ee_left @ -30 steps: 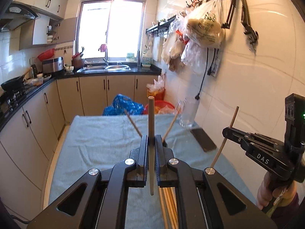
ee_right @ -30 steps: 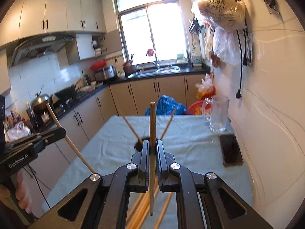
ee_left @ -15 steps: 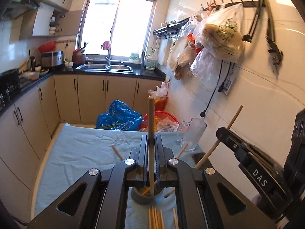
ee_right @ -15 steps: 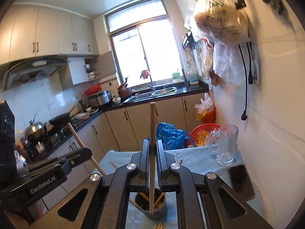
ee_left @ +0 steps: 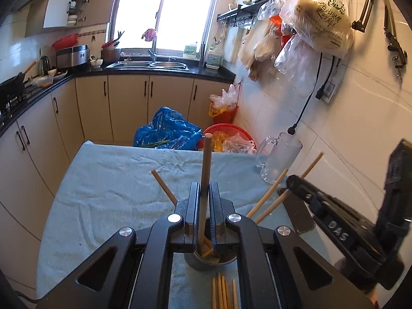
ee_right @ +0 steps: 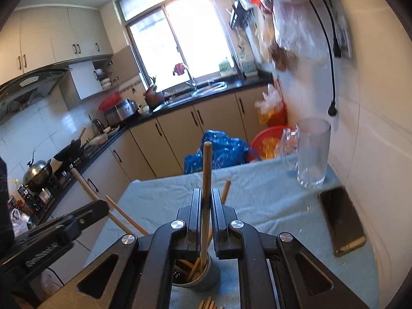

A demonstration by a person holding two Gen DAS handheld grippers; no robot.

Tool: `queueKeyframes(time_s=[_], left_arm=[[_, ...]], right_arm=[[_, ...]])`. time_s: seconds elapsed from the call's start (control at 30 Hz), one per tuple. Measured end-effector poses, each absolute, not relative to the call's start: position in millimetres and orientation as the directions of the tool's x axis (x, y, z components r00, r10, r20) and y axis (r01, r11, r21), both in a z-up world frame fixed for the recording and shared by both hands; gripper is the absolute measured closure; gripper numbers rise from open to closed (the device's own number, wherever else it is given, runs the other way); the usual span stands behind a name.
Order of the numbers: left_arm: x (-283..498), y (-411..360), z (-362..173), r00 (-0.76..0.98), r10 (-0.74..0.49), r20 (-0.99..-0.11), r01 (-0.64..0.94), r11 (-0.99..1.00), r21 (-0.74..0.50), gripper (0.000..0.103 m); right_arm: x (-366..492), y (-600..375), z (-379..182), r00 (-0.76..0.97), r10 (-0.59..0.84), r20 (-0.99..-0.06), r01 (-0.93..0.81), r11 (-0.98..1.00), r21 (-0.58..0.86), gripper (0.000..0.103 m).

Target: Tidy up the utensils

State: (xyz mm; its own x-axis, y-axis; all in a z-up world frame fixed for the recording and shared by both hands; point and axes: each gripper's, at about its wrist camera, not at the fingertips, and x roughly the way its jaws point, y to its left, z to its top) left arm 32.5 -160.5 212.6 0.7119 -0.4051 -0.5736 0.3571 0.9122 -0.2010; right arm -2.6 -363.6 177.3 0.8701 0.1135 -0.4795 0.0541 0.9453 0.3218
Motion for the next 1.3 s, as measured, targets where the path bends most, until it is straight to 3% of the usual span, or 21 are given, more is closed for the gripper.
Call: queueKeyframes(time_s=[0.1,0.17,0.2,0.47,0.77,0.93,1.13,1.3], left_arm=[[25.2,-157.3,213.5,0.714,-0.411,-0.567,0.366,0.909,-0.198,0.092],[17.2,-153.6,216.8,0.729,-0.404,-0.552,0.363,0.912,-0.190,0.077],[12.0,-149.9,219.1,0.738,-0.401,-0.542,0.360,0.914,-0.187,0.069],[-23.1,-120.7,230.1,0.765,-0.395,-0.508,0.342,0.918,-0.199,0.063],[-77.4,-67.5,228.7,0.787,-0.364,-0.498,0.284,0.930,-0.232,0.051],[-106.5,-40.4,209.3,0.779,-0.331,-0.532,0.243,0.942,-0.230,0.043],[-127.4,-26.2,170.9,0.754,-0.251,-0.607,0.196,0.968,-0.157,0.043],[-146.2,-22.9,151.0,0.767,-0.168,-0.619,0.155,0.985,-0.076,0.043]], right_arm=[[1.6,-368.3,168.8,0.857,0.136,-0.497,0.056,0.934,0.353,0.090],[3.1,-370.5,167.2,0.854,0.143,-0.500,0.054,0.932,0.359,0.066],[1.9,-370.9,167.8,0.857,0.137,-0.497,0.057,0.933,0.356,0.063],[-21.5,-371.2,184.9,0.867,0.118,-0.484,0.052,0.945,0.323,0.062],[-75.4,-376.6,200.3,0.867,0.091,-0.490,0.057,0.959,0.279,0.046],[-109.4,-380.7,195.9,0.846,0.078,-0.527,0.054,0.971,0.231,0.039],[-145.7,-393.0,173.0,0.794,0.029,-0.607,0.074,0.987,0.143,0.039],[-170.4,-403.2,146.6,0.746,-0.015,-0.666,0.104,0.990,0.093,0.038]])
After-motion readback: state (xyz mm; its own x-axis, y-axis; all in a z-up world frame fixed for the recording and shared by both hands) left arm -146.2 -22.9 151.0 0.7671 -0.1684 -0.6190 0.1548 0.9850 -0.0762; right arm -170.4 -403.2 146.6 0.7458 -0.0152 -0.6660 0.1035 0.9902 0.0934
